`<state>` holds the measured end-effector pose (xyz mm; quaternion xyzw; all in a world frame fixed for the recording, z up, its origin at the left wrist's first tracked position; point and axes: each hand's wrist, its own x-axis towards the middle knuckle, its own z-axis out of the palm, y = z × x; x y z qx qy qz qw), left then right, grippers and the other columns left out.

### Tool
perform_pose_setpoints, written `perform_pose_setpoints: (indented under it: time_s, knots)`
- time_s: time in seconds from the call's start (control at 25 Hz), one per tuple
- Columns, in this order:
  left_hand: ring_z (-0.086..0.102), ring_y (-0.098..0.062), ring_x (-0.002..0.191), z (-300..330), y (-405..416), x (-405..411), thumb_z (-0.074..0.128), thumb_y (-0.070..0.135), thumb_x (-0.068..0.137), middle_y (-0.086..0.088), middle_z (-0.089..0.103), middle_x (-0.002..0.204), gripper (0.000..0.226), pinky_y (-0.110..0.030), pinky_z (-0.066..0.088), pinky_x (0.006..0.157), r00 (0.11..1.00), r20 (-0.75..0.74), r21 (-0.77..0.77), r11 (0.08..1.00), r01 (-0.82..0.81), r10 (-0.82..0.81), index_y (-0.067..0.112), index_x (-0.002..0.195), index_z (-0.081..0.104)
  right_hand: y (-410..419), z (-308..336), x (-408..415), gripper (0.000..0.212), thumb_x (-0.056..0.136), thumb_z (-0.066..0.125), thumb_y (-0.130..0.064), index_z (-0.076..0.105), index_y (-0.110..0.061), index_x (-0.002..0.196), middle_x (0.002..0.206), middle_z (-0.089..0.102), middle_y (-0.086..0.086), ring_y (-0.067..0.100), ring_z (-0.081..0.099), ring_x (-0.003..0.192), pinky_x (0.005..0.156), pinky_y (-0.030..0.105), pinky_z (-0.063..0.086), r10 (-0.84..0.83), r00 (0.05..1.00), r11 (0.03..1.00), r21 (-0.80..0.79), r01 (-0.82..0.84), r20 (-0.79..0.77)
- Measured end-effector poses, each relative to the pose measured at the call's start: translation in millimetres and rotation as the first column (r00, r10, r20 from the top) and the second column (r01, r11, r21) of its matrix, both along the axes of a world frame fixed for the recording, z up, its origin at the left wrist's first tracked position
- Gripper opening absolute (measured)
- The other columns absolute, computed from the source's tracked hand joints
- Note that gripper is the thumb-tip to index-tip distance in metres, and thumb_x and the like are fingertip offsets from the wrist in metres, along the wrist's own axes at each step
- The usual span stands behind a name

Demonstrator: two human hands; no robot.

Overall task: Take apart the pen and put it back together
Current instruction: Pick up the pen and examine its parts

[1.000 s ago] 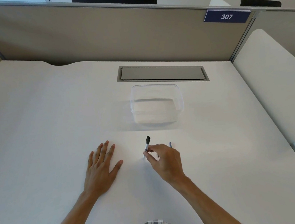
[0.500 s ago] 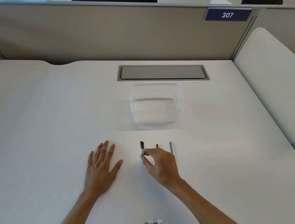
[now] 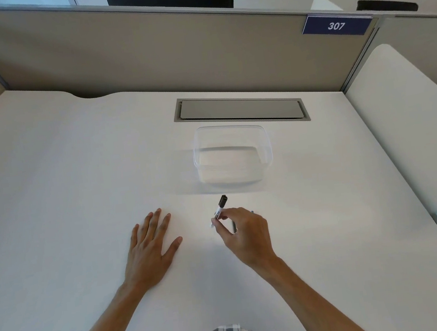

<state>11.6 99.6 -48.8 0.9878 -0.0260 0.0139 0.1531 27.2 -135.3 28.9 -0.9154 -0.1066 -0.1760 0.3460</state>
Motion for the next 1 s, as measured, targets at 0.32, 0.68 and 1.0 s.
perform_pose_setpoints:
  time_s: [0.32, 0.68, 1.0]
  knots:
    - [0.003, -0.014, 0.149, -2.4, 0.8, 1.4, 0.017, 0.066, 0.09, 0.005, 0.01, 0.162, 0.072, -0.043, 0.006, 0.121, 1.0, -0.005, -0.008, 1.0, -0.001, 0.001, 0.03, 0.152, 0.016, 5.3, -3.8, 2.0, 0.008, 0.088, 0.072, -0.023, 0.076, -0.016, 0.086, 0.087, 0.077, -0.007, 0.006, 0.065, 0.073, 0.063, 0.011, 0.043, 0.055, 0.987, 0.994, 0.08, -0.068, 0.149]
    - [0.007, -0.014, 0.149, -2.4, 1.1, 0.3, 0.019, 0.066, 0.091, 0.004, 0.012, 0.162, 0.072, -0.044, 0.009, 0.121, 1.0, 0.01, -0.004, 1.0, -0.004, 0.004, 0.029, 0.152, 0.018, 10.3, -28.7, -7.2, 0.005, 0.084, 0.075, -0.016, 0.076, -0.012, 0.085, 0.075, 0.077, -0.003, 0.019, 0.071, 0.068, 0.053, 0.032, 0.056, 0.148, 0.989, 0.987, -0.069, -0.146, 0.013]
    - [0.006, -0.015, 0.149, -2.4, 0.9, 0.8, 0.018, 0.066, 0.09, 0.004, 0.012, 0.162, 0.072, -0.043, 0.008, 0.121, 1.0, 0.003, -0.007, 1.0, -0.008, 0.008, 0.031, 0.152, 0.018, 4.4, -9.2, 0.3, 0.003, 0.082, 0.079, -0.016, 0.076, -0.016, 0.082, 0.082, 0.077, -0.008, 0.003, 0.063, 0.069, 0.068, -0.003, 0.032, 0.043, 0.99, 0.998, 0.034, -0.048, 0.132]
